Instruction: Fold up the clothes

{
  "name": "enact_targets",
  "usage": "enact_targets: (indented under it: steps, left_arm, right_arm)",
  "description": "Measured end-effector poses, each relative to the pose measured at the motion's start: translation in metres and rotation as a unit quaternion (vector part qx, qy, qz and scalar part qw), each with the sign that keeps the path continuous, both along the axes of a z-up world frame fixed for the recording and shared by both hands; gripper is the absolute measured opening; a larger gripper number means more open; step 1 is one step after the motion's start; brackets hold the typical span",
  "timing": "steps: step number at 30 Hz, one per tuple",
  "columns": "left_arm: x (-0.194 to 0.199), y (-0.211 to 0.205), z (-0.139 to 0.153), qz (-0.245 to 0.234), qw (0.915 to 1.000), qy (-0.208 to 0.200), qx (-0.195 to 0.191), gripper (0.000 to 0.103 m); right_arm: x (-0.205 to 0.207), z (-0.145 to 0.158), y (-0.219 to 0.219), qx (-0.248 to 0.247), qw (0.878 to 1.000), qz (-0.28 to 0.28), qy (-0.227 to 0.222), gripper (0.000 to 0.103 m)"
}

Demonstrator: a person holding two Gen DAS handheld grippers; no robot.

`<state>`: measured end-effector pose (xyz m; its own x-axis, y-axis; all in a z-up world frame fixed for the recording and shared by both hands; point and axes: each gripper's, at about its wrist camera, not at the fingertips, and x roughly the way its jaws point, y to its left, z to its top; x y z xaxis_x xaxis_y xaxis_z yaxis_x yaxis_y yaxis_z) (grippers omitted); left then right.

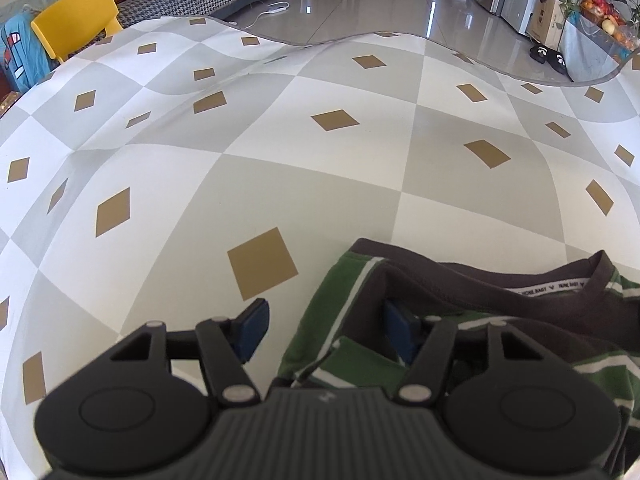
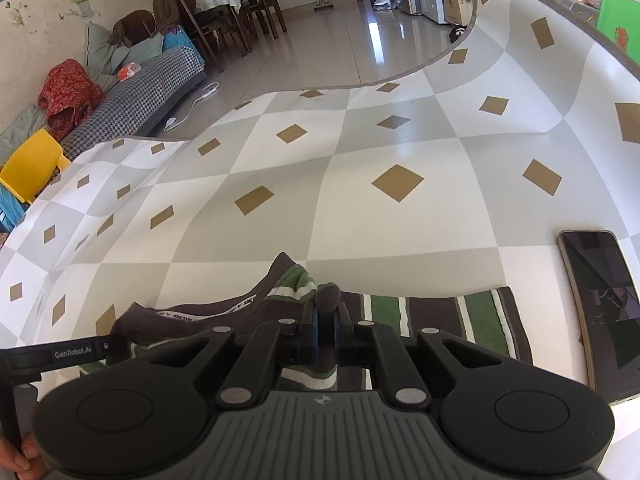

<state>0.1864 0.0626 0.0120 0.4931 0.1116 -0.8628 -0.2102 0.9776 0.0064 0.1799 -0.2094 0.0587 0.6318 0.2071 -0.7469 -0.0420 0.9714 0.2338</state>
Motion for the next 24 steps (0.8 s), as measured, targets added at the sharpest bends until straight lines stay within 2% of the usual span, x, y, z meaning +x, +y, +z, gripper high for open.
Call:
enact_targets:
  steps: [9, 13, 15, 21, 24]
  left_arm:
    - [0.002, 0.008, 0.002, 0.022, 0.9997, -0.006, 0.004, 0.06]
    - [0.001, 0.008, 0.005, 0.02, 0.9998, -0.009, -0.004, 0.063]
    - [0.0, 0.007, 0.005, 0.015, 0.9998, -0.008, -0.01, 0.066]
    - [-0.005, 0.0, 0.007, -0.001, 0.9996, -0.01, -0.026, 0.08]
    - [-0.009, -0.004, 0.006, -0.006, 0.9993, -0.002, -0.036, 0.087]
  right_arm:
    - [0.006, 0.023, -0.02, -0.004, 0.997, -0.053, -0.054, 0.008]
    - [0.007, 0.021, -0.026, -0.006, 0.996, -0.073, -0.044, 0.01]
    - [0.008, 0.02, -0.029, -0.007, 0.996, -0.083, -0.04, 0.011]
    - [0.005, 0.023, -0.035, -0.014, 0.994, -0.1, -0.041, 0.026]
    - [0.002, 0.023, -0.037, -0.013, 0.994, -0.099, -0.037, 0.028]
